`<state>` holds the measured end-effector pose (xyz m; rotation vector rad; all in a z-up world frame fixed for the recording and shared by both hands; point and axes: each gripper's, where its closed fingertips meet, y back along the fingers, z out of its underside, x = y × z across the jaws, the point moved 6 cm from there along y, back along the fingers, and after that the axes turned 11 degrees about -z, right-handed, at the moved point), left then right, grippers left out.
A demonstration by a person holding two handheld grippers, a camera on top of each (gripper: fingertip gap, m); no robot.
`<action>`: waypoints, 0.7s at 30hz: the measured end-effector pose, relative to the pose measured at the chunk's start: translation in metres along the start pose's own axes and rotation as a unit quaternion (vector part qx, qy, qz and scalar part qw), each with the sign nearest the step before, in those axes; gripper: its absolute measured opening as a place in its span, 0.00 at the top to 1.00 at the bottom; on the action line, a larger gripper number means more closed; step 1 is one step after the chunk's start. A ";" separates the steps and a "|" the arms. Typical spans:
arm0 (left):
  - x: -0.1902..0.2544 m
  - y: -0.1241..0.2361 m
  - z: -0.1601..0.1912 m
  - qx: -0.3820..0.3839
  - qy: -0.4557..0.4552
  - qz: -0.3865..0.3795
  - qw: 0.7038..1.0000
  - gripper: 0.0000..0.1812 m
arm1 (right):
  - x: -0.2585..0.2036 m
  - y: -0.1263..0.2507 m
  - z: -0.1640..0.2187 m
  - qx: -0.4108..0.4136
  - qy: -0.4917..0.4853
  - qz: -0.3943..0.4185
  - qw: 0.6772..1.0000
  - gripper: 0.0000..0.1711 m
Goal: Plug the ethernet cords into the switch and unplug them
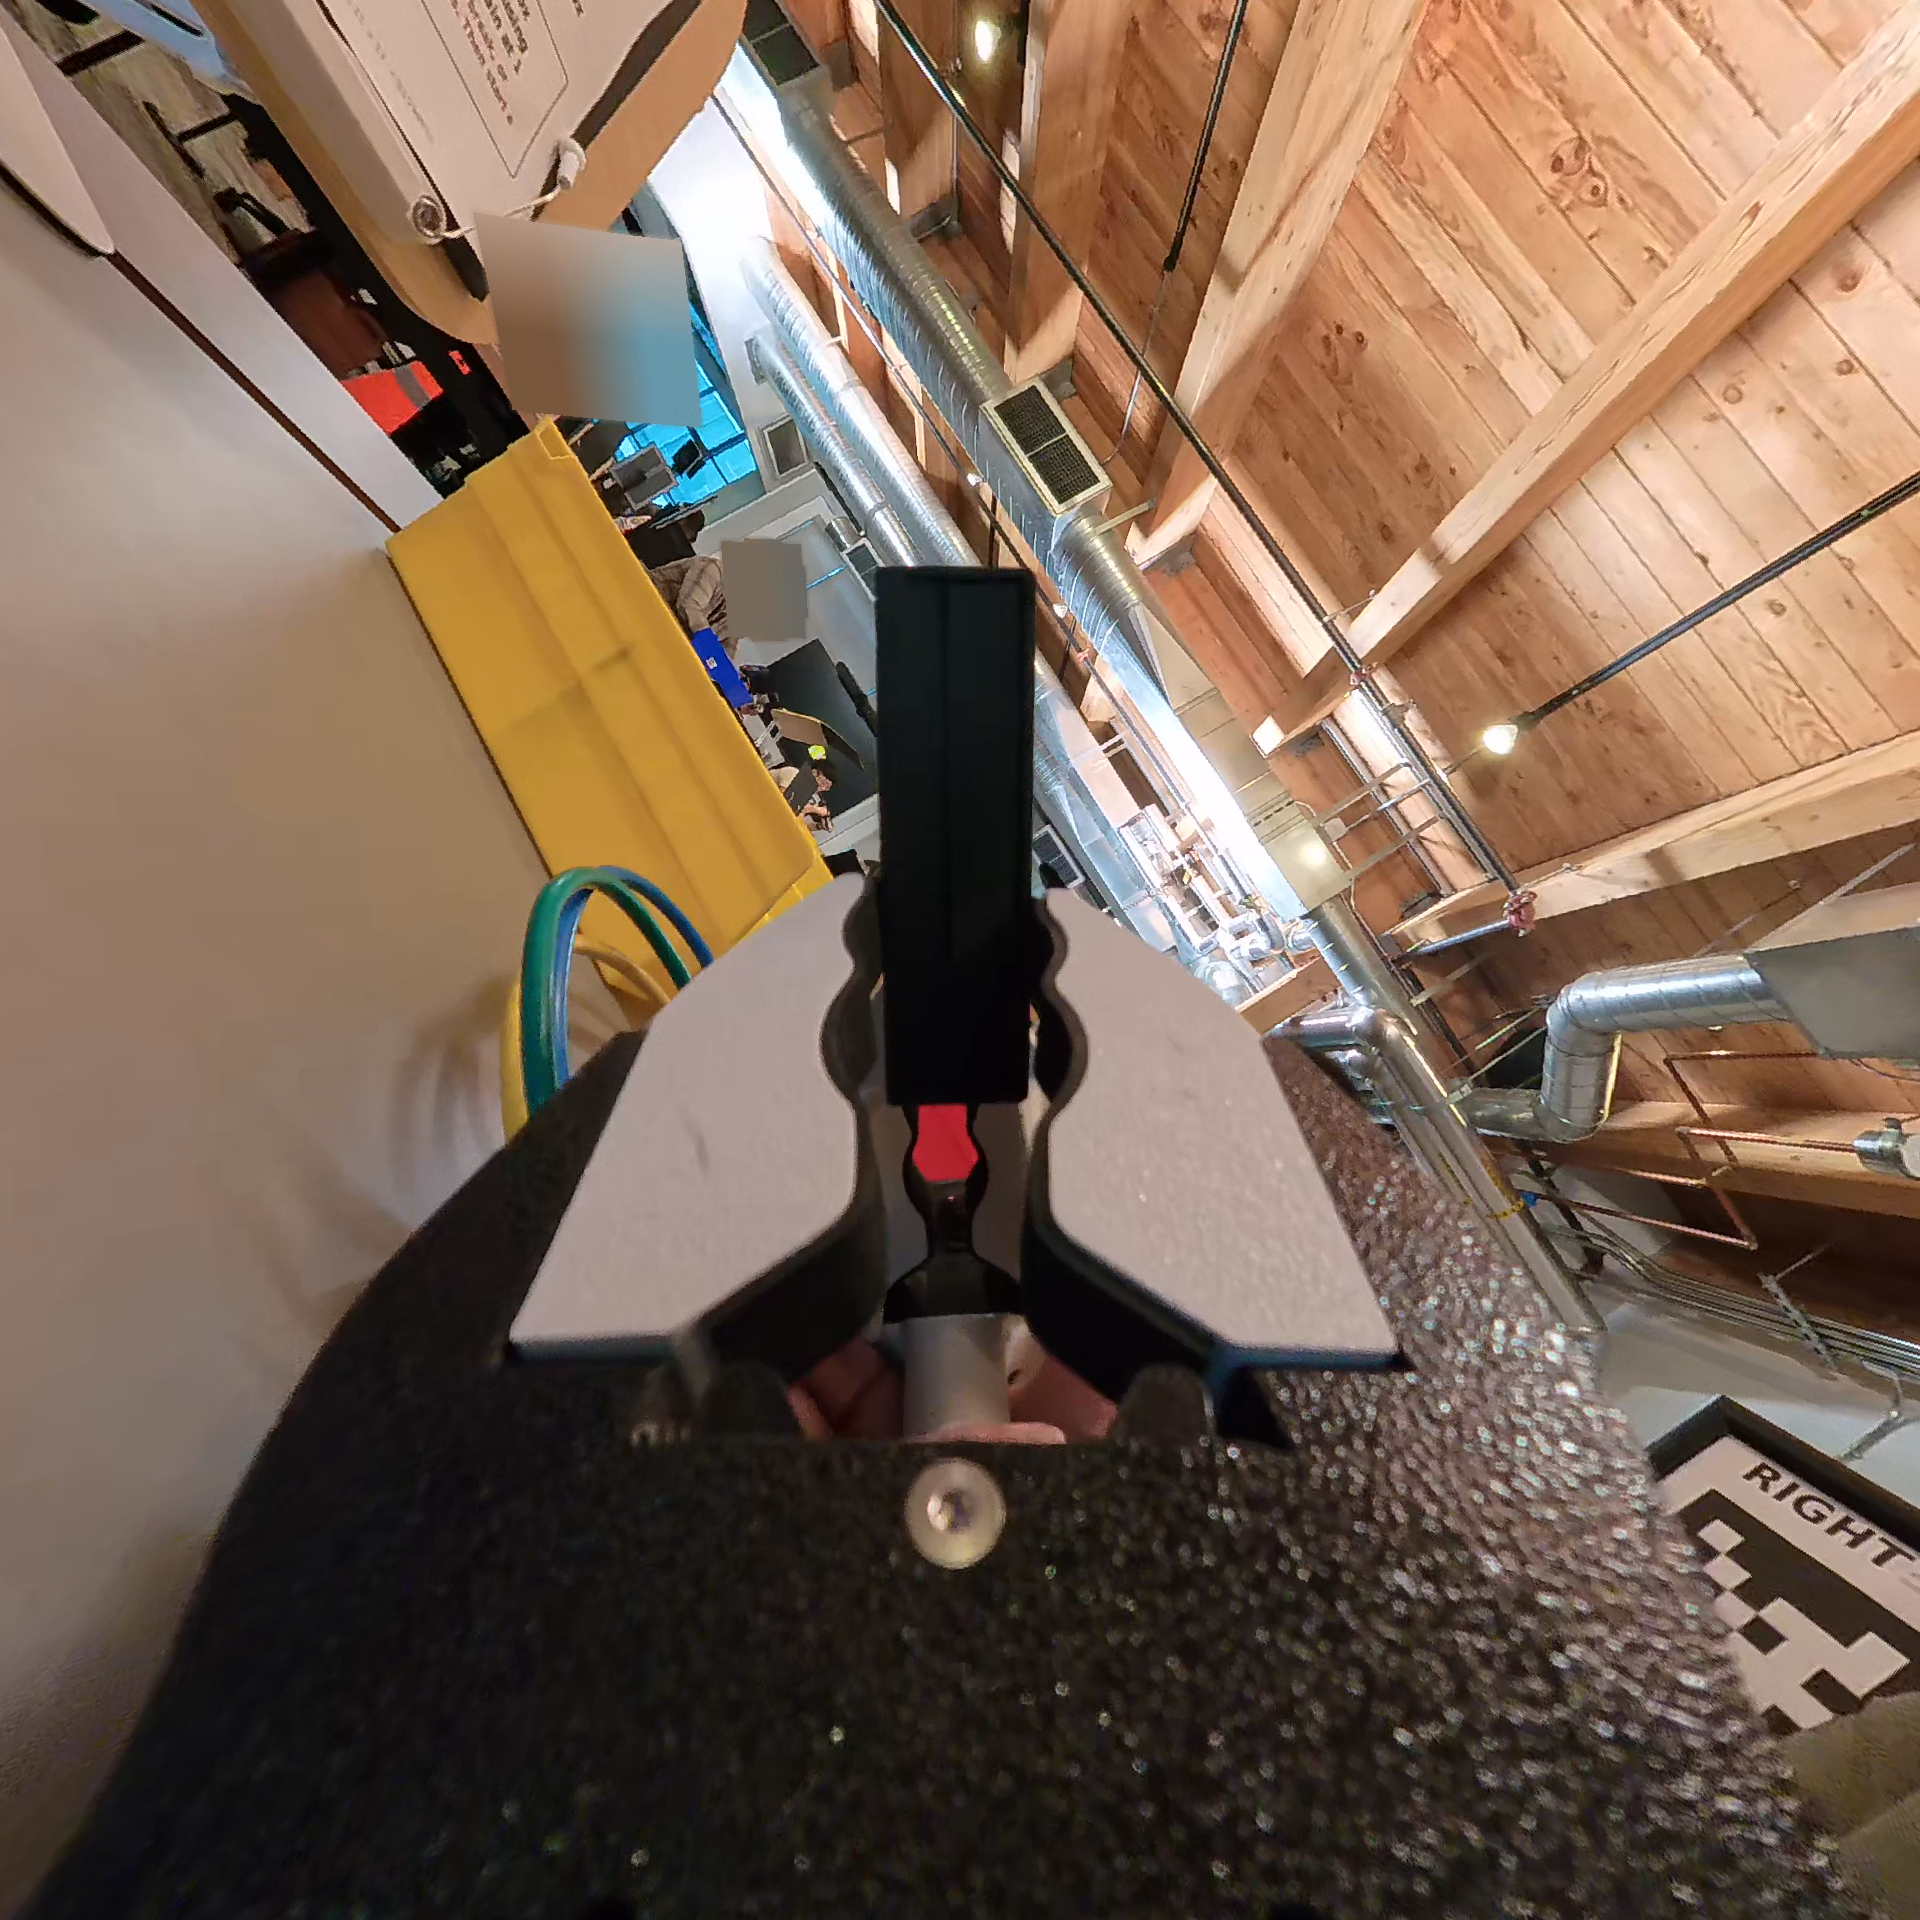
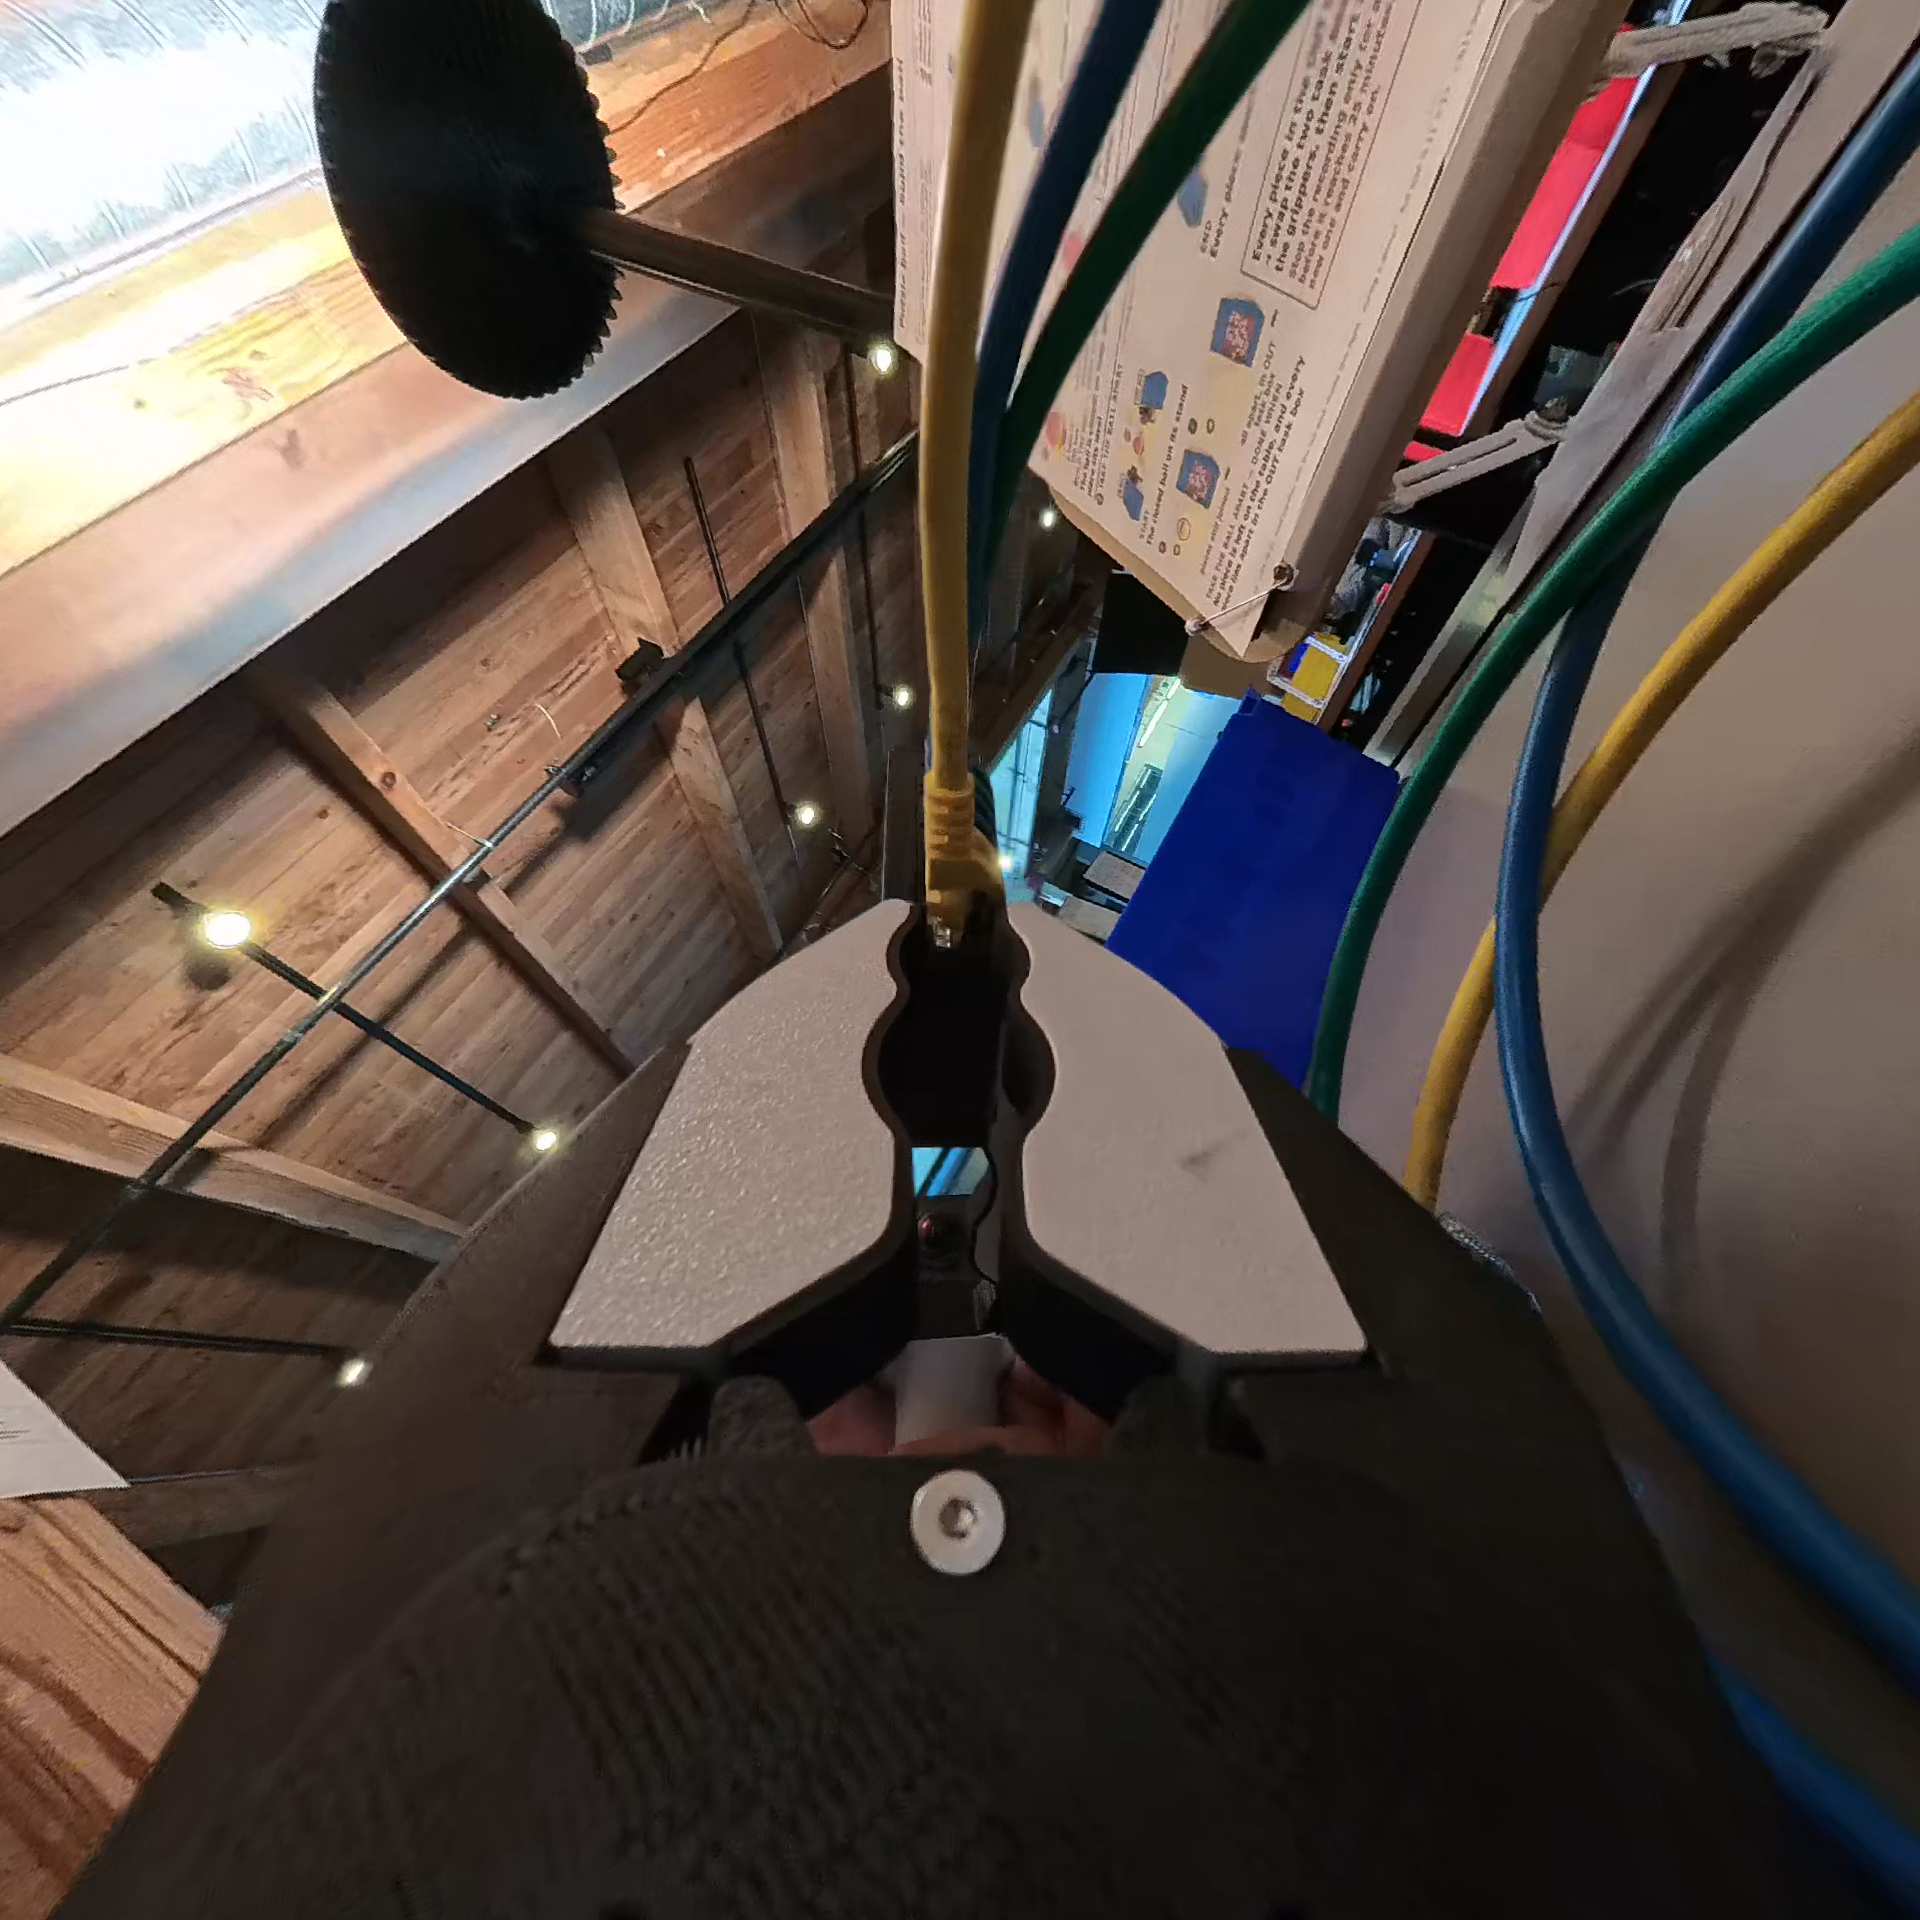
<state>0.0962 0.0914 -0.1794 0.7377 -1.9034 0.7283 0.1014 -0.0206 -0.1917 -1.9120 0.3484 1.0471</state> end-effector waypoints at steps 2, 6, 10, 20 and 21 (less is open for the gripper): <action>0.000 0.000 0.000 -0.001 -0.002 0.001 1.000 0.86 | 0.000 0.000 0.000 -0.002 0.002 0.002 1.000 0.93; 0.000 0.000 -0.001 -0.002 0.000 0.002 1.000 0.86 | -0.002 -0.001 0.000 -0.005 0.008 -0.007 1.000 0.91; -0.001 0.000 -0.002 -0.002 0.006 0.000 1.000 0.86 | -0.003 -0.001 0.001 -0.009 0.017 -0.010 1.000 0.88; 0.002 0.000 -0.002 -0.002 0.004 0.004 1.000 0.85 | -0.003 0.000 0.001 -0.001 0.007 -0.018 1.000 0.89; 0.003 0.001 -0.003 -0.003 0.004 0.003 1.000 0.86 | -0.003 -0.001 0.002 -0.003 0.008 -0.019 1.000 0.88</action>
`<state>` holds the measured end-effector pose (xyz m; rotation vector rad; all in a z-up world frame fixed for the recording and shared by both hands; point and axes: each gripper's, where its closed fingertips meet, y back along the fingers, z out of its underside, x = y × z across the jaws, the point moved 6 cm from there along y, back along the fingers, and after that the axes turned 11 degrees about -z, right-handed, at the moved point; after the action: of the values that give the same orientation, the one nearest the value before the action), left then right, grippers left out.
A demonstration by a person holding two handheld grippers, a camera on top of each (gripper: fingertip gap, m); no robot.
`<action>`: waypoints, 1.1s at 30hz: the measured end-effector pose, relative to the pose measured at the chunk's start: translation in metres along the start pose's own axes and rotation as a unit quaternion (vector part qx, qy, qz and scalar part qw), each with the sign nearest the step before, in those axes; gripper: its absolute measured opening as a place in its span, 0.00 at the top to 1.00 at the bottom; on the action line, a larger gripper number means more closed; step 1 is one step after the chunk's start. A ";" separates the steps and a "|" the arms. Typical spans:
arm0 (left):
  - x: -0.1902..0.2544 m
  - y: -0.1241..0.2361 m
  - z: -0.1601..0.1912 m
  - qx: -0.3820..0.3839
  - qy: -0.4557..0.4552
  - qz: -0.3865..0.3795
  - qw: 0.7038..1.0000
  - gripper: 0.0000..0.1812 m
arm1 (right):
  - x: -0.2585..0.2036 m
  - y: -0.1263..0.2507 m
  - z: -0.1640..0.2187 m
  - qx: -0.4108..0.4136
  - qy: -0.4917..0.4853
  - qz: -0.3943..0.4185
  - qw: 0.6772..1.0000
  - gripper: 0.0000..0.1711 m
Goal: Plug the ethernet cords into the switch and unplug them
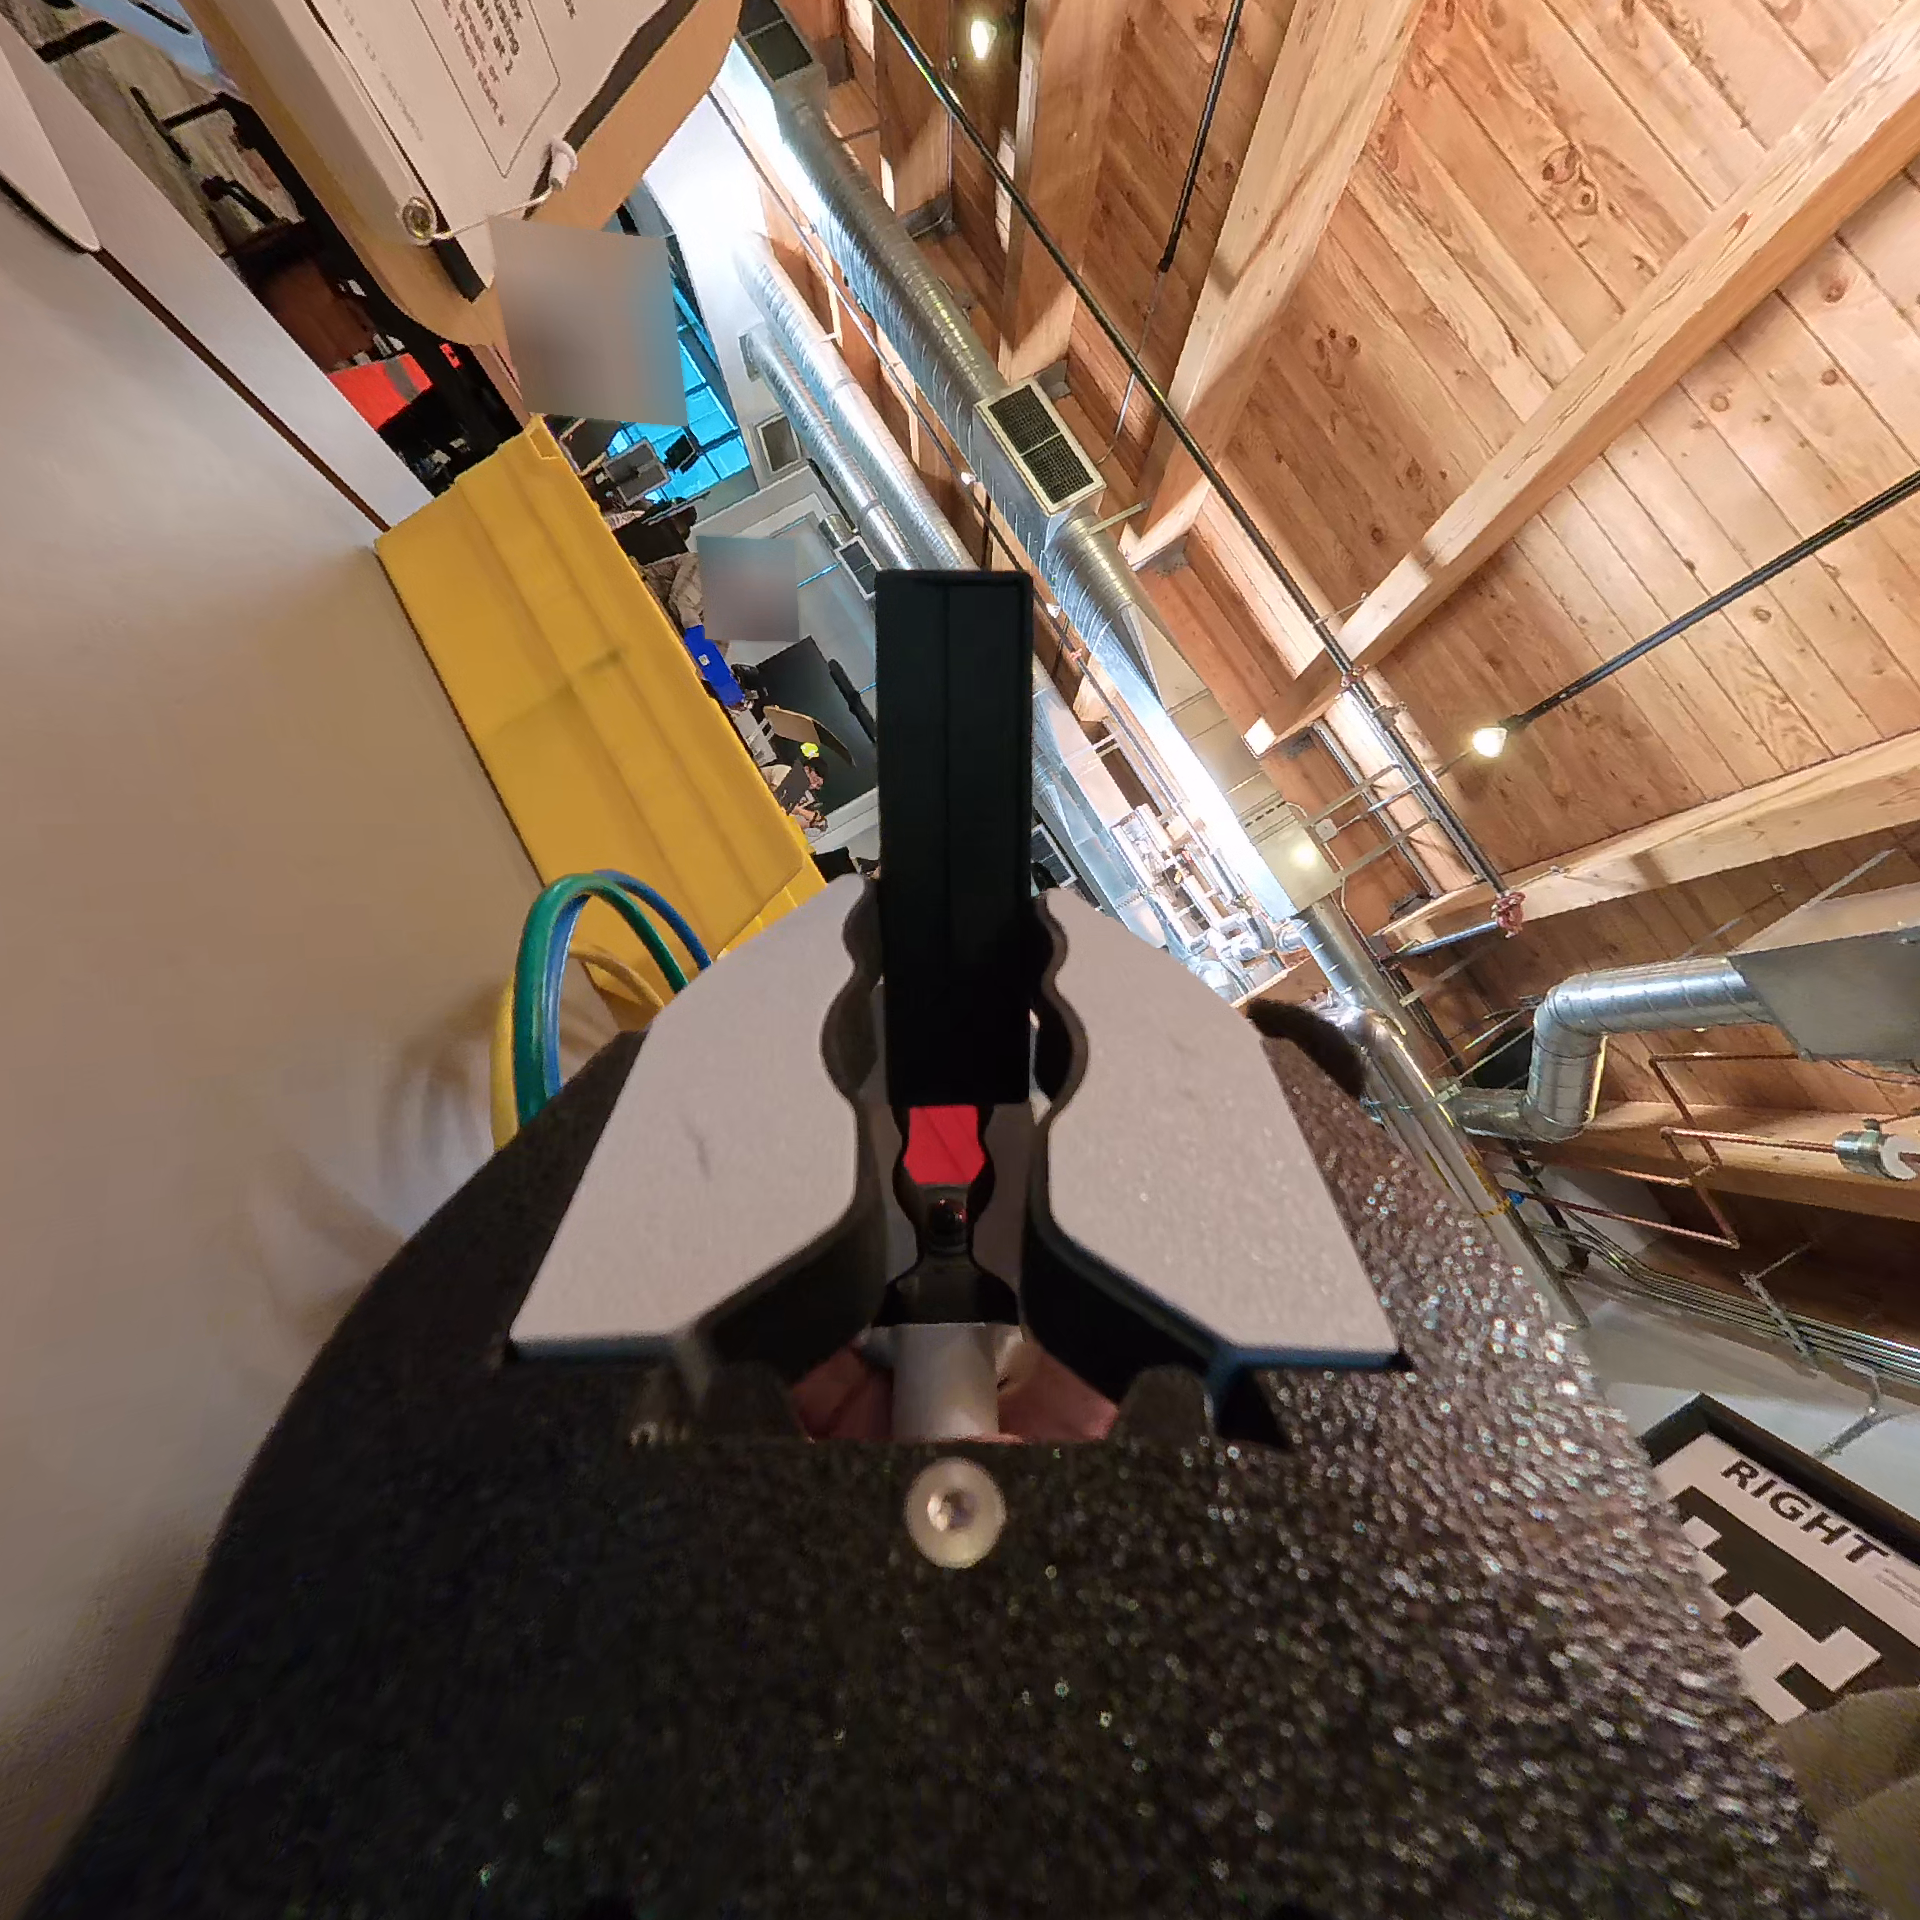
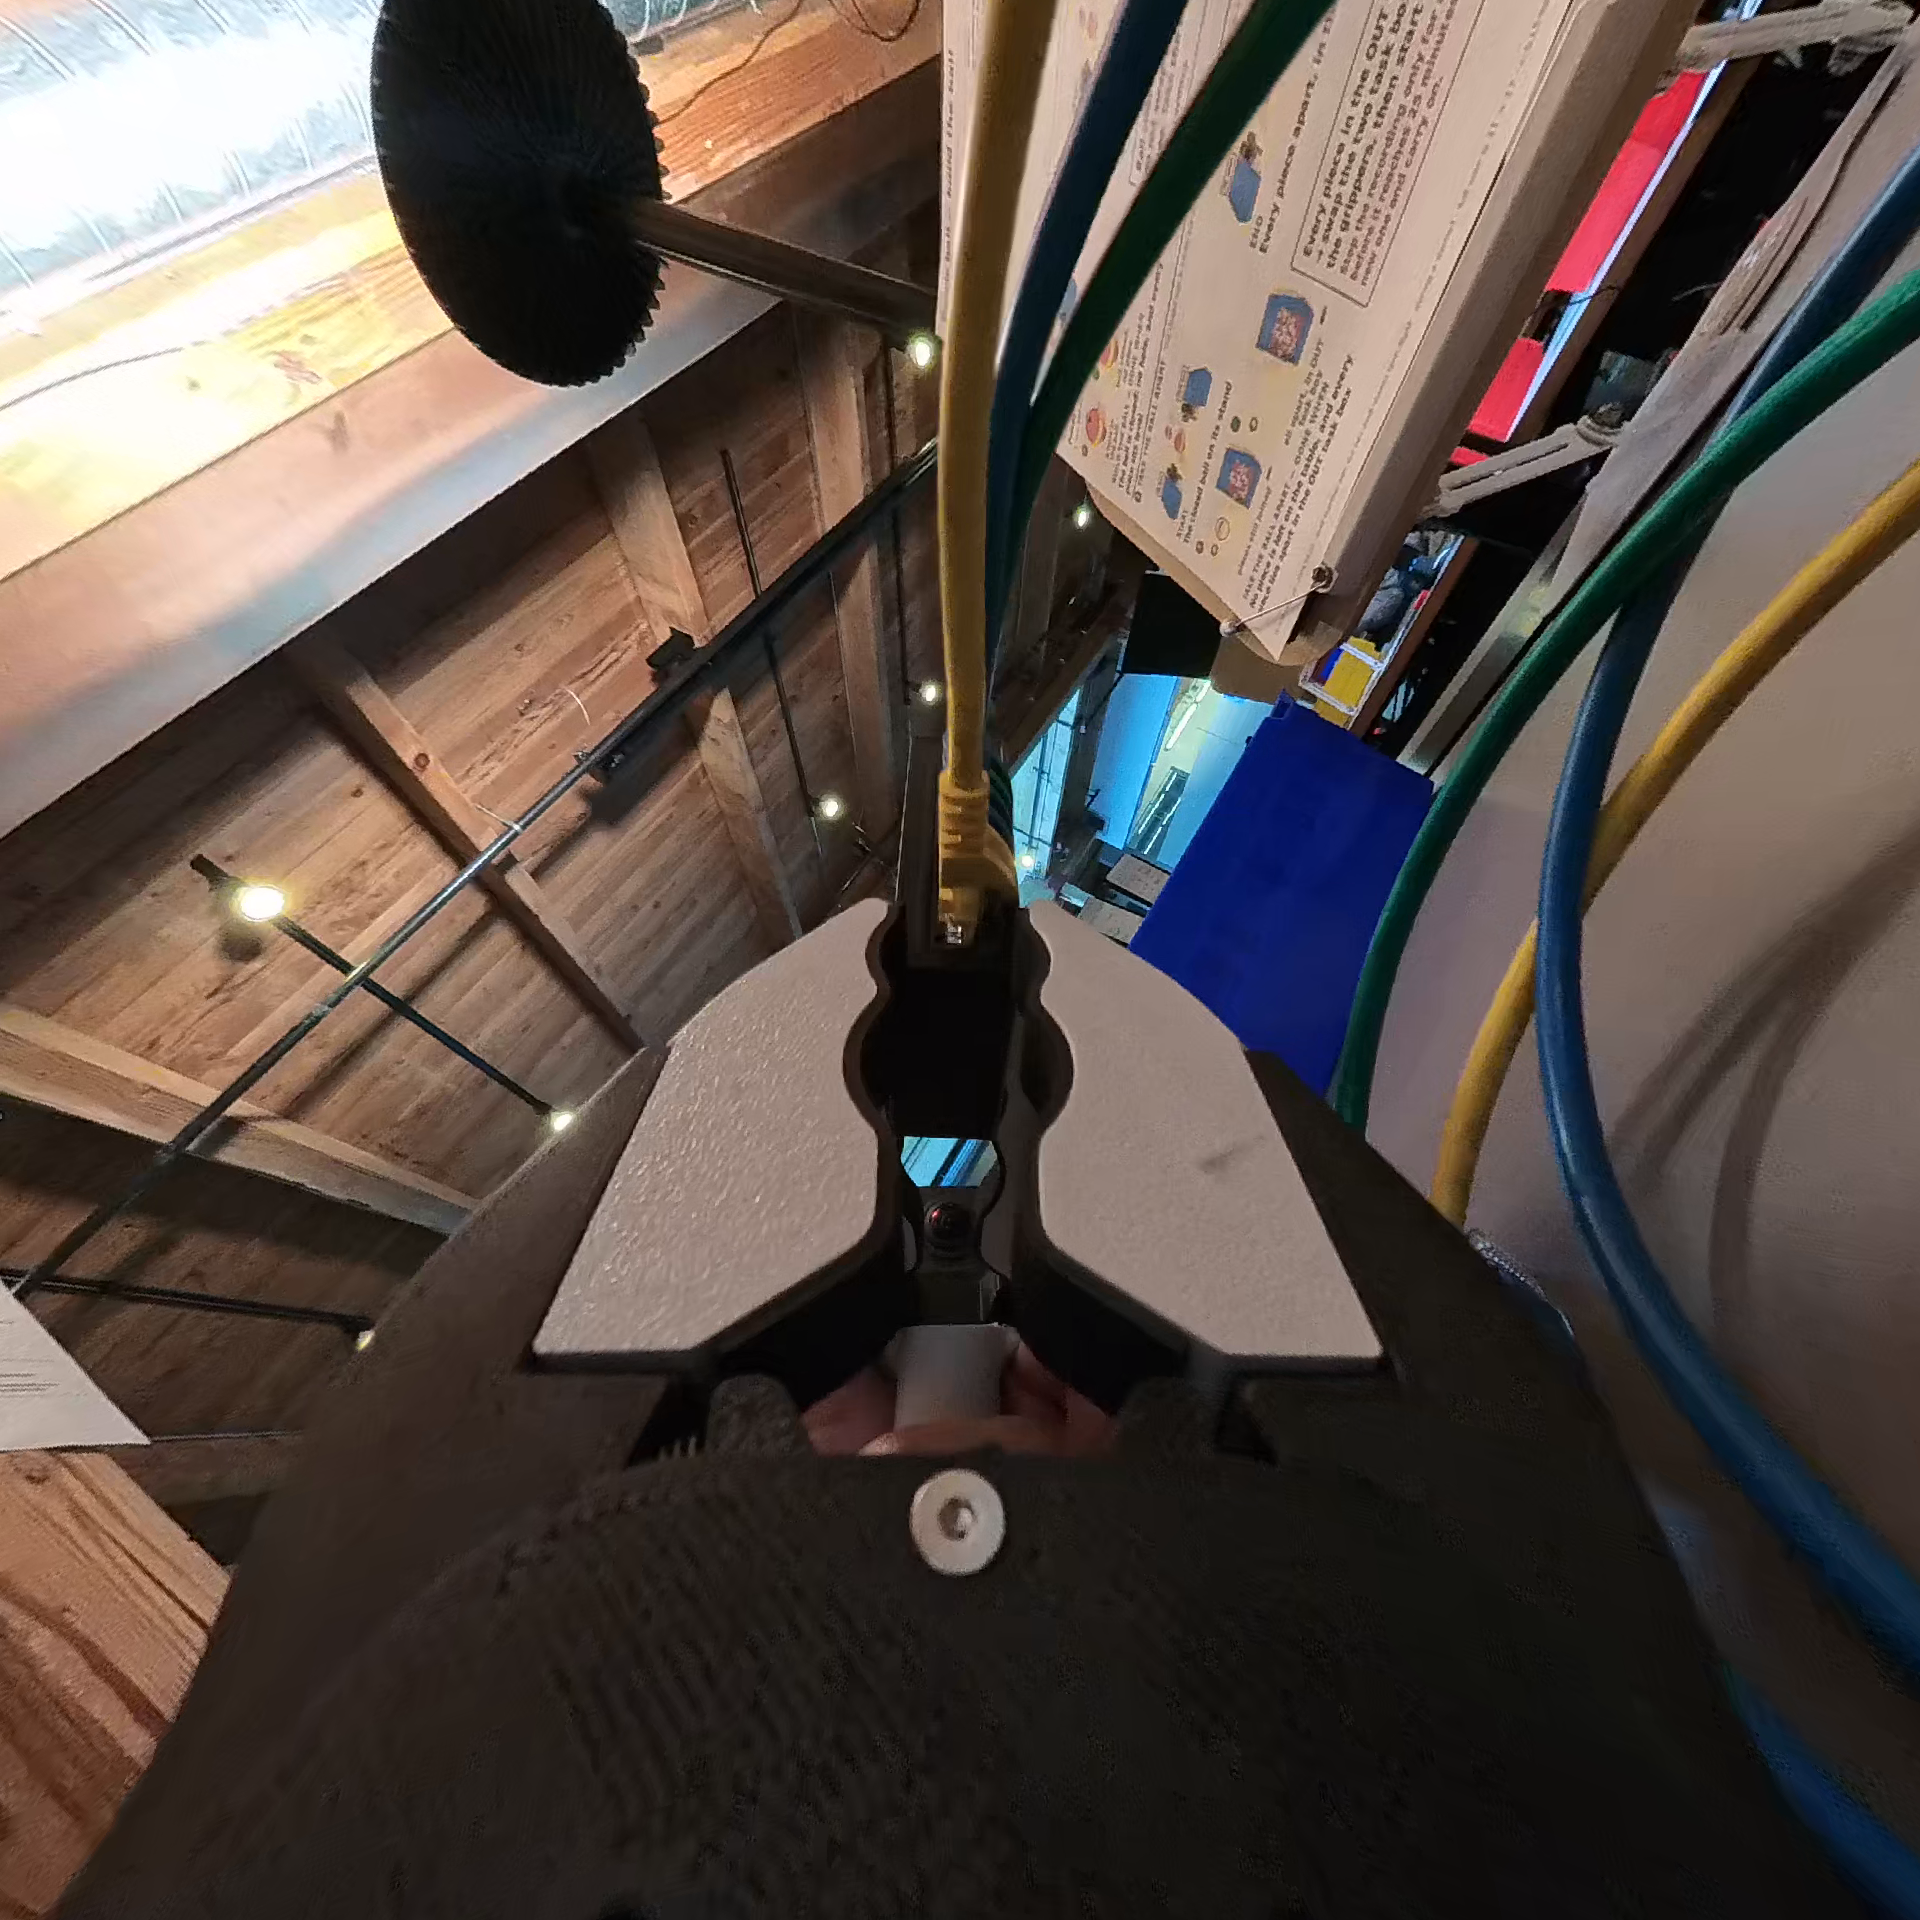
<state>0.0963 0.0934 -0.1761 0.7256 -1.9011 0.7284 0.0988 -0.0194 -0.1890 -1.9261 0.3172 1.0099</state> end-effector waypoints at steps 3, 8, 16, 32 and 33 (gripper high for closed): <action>0.001 0.001 -0.002 0.002 -0.002 -0.003 1.000 0.85 | -0.001 0.000 0.001 -0.003 0.001 -0.001 1.000 0.87; 0.005 0.001 -0.003 0.001 -0.013 0.001 1.000 0.86 | 0.002 0.000 0.001 -0.001 -0.007 0.014 1.000 0.77; 0.001 0.000 -0.001 0.002 -0.004 -0.005 1.000 0.86 | -0.001 0.000 0.002 0.000 -0.004 0.003 1.000 0.88; 0.002 0.000 0.004 0.000 0.012 -0.003 1.000 0.86 | 0.000 0.003 0.001 0.020 -0.009 0.007 1.000 0.92; 0.002 0.000 0.003 0.003 0.009 -0.001 1.000 0.86 | 0.000 0.002 0.001 0.020 -0.010 0.002 1.000 0.92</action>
<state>0.0936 0.0906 -0.1751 0.7206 -1.8825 0.7371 0.0965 -0.0196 -0.1907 -1.8792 0.3274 1.0181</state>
